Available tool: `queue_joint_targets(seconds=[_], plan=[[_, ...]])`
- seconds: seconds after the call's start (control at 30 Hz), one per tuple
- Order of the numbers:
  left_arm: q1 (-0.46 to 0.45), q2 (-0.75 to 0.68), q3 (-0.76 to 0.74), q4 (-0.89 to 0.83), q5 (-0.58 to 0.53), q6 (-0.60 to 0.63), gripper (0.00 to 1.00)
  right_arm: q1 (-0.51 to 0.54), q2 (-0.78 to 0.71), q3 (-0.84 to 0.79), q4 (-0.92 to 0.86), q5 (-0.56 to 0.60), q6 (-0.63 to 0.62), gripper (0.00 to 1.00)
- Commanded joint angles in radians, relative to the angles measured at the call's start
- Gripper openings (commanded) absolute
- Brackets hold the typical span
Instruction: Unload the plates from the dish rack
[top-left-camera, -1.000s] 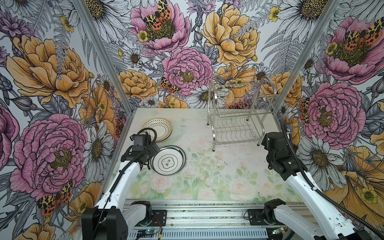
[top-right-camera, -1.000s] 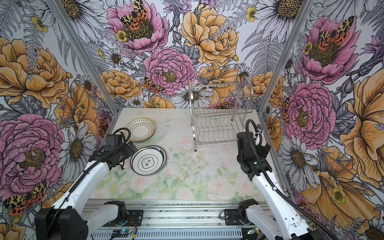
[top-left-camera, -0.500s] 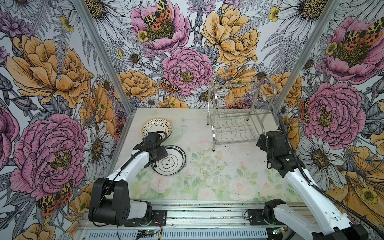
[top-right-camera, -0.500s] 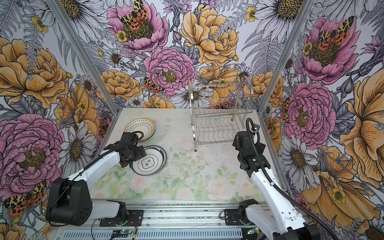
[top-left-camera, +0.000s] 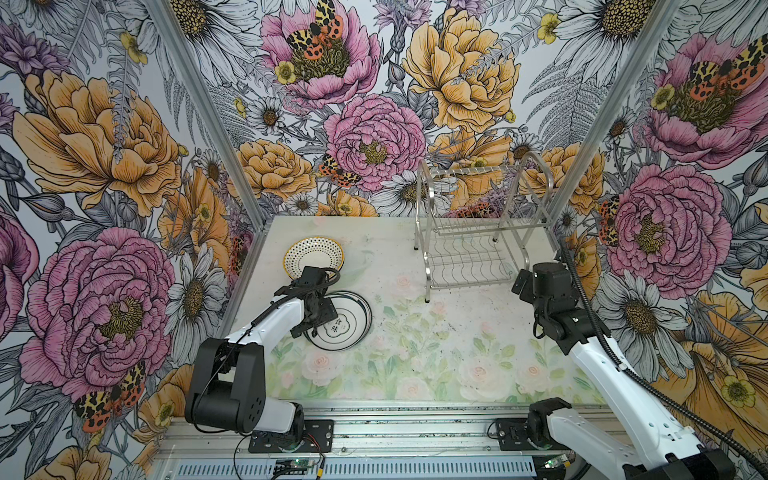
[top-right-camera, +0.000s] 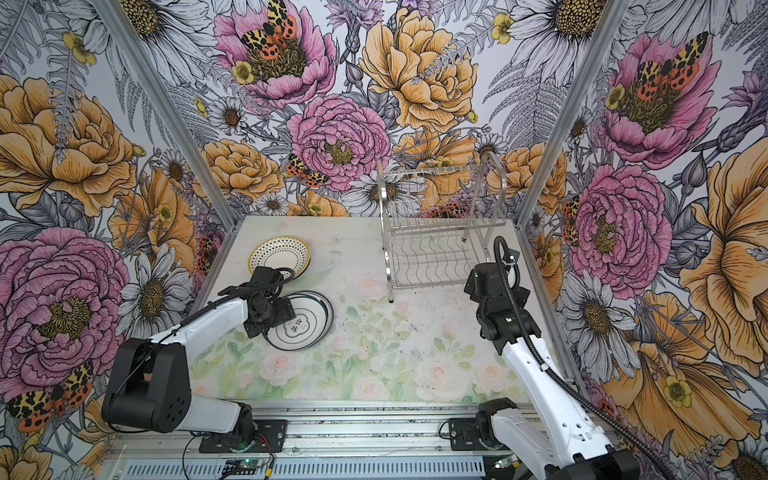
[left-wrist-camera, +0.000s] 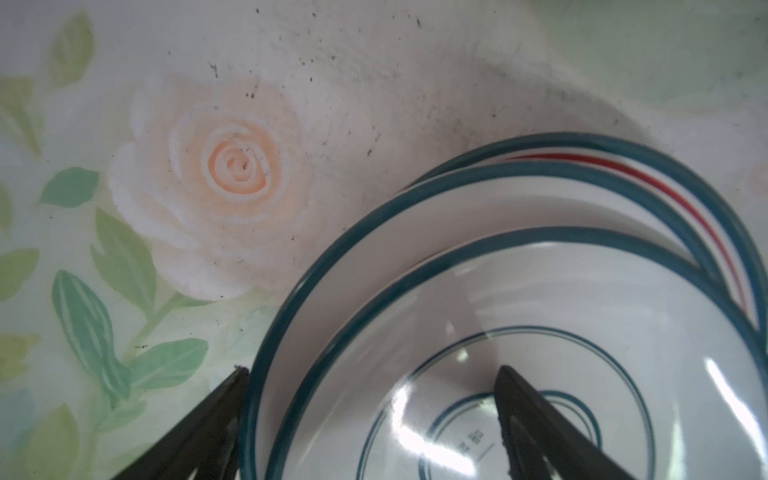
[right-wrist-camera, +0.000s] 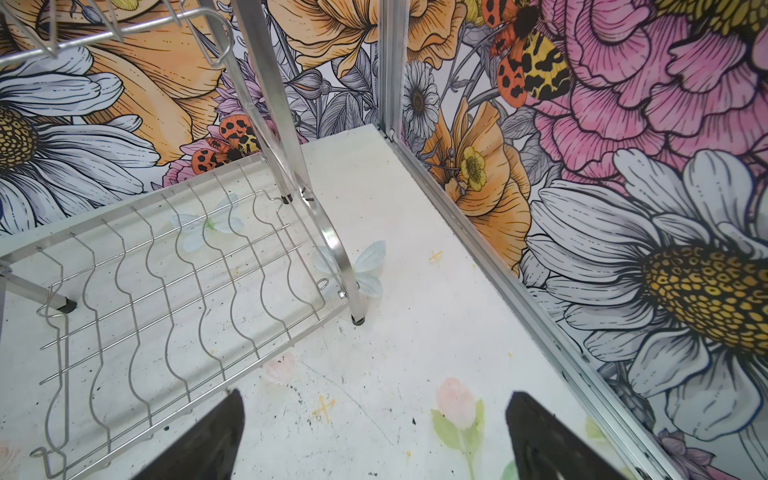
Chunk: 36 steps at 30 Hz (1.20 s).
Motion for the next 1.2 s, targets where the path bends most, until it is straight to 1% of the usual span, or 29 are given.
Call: queue_joint_targets(seconds=[0.0, 0.1, 0.23, 0.37, 0.47, 0.53, 0.73, 0.8, 0.83, 0.9, 0.93, 1.03, 1.17], plan=[[-0.016, 0.01, 0.028, -0.005, -0.024, 0.001, 0.86, -0.011, -0.008, -0.012, -0.006, -0.004, 0.015, 0.99], [-0.02, 0.007, 0.037, -0.005, -0.018, 0.001, 0.8, -0.017, -0.012, -0.015, -0.006, -0.003, 0.015, 0.99], [-0.025, 0.009, 0.047, -0.007, -0.006, 0.001, 0.7, -0.021, -0.009, -0.016, -0.006, -0.008, 0.019, 0.99], [-0.024, 0.008, 0.045, -0.007, -0.012, 0.001, 0.63, -0.023, -0.01, -0.016, -0.006, -0.008, 0.016, 0.99], [-0.017, 0.011, 0.042, -0.007, -0.01, 0.001, 0.54, -0.025, -0.013, -0.018, -0.006, -0.008, 0.015, 0.99], [-0.014, 0.017, 0.042, -0.007, -0.009, 0.005, 0.52, -0.028, -0.014, -0.02, -0.006, -0.01, 0.016, 0.99], [-0.007, 0.012, 0.031, -0.01, -0.023, 0.003, 0.41, -0.031, -0.014, -0.021, -0.005, -0.02, 0.024, 0.99], [-0.003, 0.003, 0.031, -0.02, -0.032, 0.0, 0.41, -0.032, -0.013, -0.021, -0.005, -0.023, 0.024, 0.99], [-0.002, -0.003, 0.033, -0.031, -0.063, -0.001, 0.44, -0.033, -0.014, -0.021, -0.005, -0.022, 0.026, 0.99], [0.0, -0.011, 0.041, -0.062, -0.098, -0.002, 0.52, -0.034, -0.017, -0.02, -0.005, -0.025, 0.027, 0.99], [0.001, -0.013, 0.045, -0.075, -0.113, 0.001, 0.54, -0.034, -0.017, -0.02, -0.005, -0.025, 0.028, 0.99], [0.014, -0.012, 0.048, -0.098, -0.134, 0.008, 0.56, -0.037, -0.018, -0.016, -0.005, -0.029, 0.033, 0.99], [0.029, 0.006, 0.042, -0.096, -0.134, 0.015, 0.55, -0.036, -0.017, -0.016, -0.005, -0.037, 0.038, 0.99]])
